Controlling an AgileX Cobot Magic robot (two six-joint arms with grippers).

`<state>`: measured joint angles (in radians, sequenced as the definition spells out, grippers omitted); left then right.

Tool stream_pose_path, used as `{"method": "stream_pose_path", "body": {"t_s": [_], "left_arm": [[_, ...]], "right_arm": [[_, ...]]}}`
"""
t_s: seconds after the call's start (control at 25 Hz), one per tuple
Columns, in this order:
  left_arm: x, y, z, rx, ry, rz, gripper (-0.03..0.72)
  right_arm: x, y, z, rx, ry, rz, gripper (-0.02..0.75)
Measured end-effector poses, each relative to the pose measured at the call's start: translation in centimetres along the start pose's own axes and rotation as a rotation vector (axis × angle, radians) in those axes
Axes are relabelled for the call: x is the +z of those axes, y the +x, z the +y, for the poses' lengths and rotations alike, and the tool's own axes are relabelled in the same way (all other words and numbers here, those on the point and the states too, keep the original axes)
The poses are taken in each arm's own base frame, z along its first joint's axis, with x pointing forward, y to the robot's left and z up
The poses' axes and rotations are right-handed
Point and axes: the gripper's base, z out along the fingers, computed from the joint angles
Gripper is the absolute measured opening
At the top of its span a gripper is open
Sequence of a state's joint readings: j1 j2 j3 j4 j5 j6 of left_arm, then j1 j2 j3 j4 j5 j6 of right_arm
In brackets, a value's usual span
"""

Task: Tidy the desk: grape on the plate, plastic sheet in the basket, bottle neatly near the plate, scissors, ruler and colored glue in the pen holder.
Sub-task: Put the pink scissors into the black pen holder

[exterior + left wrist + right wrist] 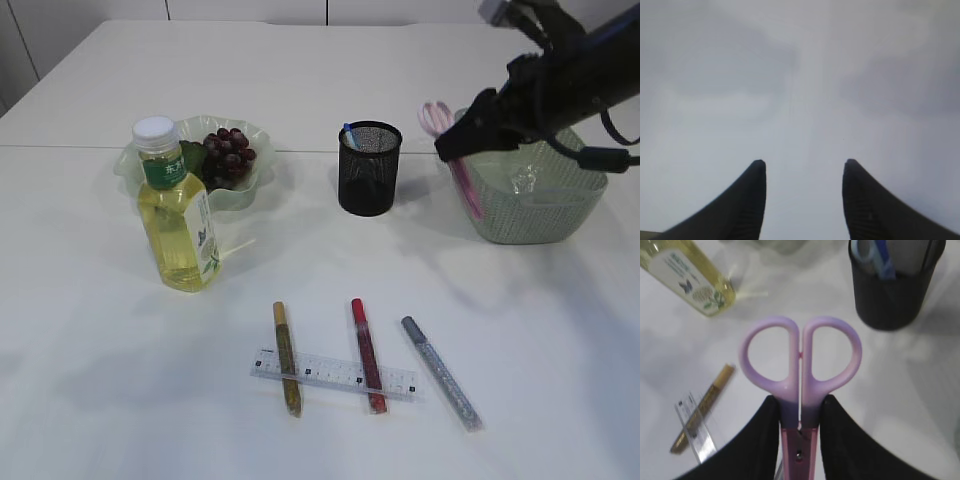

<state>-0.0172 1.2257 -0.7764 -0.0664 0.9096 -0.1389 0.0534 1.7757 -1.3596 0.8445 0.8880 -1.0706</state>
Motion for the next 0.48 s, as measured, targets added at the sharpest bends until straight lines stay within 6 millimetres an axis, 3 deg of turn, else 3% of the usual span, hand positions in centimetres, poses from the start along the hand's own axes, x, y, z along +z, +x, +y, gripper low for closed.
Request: {"method": "stream_pose_path", "body": {"t_s": [0.2,0.48], "left_arm": [[0.0,0.2,0.0,0.0,-0.002,0.017,0.361],[0.0,0.4,0.0,-0.003,-0.002,0.045,0.361]], "right_arm": [[-0.2,-2.9,-0.8,-0.011,-0.05,-0.19,0.22],[3.1,-4.6,-3.6,-0.014,-0.108,-0.306,0.219]]}}
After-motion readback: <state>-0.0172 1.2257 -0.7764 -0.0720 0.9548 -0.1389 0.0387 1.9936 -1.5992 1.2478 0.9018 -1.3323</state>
